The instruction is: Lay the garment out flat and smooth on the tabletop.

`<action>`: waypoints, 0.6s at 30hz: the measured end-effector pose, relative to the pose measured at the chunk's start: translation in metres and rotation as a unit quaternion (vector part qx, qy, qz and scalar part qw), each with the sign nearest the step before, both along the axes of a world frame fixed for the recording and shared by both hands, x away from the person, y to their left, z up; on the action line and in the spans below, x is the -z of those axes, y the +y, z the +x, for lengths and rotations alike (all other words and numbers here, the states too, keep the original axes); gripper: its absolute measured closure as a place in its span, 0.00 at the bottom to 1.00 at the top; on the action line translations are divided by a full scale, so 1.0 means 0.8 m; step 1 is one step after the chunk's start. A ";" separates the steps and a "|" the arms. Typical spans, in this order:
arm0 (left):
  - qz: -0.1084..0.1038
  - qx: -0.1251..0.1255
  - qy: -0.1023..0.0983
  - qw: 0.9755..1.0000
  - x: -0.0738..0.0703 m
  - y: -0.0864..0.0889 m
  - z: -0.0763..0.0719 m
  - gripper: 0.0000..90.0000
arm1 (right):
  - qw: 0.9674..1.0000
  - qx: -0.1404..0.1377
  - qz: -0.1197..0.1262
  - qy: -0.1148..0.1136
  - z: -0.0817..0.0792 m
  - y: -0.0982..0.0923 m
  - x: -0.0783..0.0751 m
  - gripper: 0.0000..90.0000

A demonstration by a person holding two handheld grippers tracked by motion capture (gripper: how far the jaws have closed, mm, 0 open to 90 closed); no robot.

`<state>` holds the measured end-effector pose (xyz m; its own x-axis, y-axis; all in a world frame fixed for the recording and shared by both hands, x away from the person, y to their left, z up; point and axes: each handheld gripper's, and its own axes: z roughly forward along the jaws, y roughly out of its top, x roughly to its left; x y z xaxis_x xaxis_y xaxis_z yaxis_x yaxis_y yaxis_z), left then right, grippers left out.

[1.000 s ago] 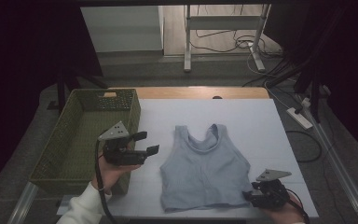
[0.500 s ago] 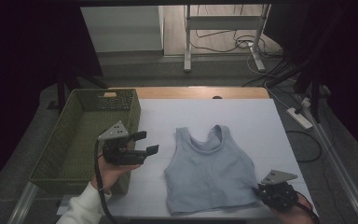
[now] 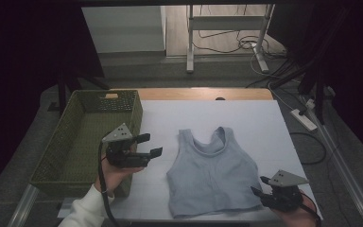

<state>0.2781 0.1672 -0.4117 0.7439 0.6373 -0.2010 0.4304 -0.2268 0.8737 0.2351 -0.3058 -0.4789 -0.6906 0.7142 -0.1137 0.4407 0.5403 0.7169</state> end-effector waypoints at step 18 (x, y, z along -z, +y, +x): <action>0.002 0.005 -0.002 1.000 0.003 -0.004 0.000 0.29 | 0.996 -0.043 0.077 -0.009 0.031 0.039 -0.002 0.46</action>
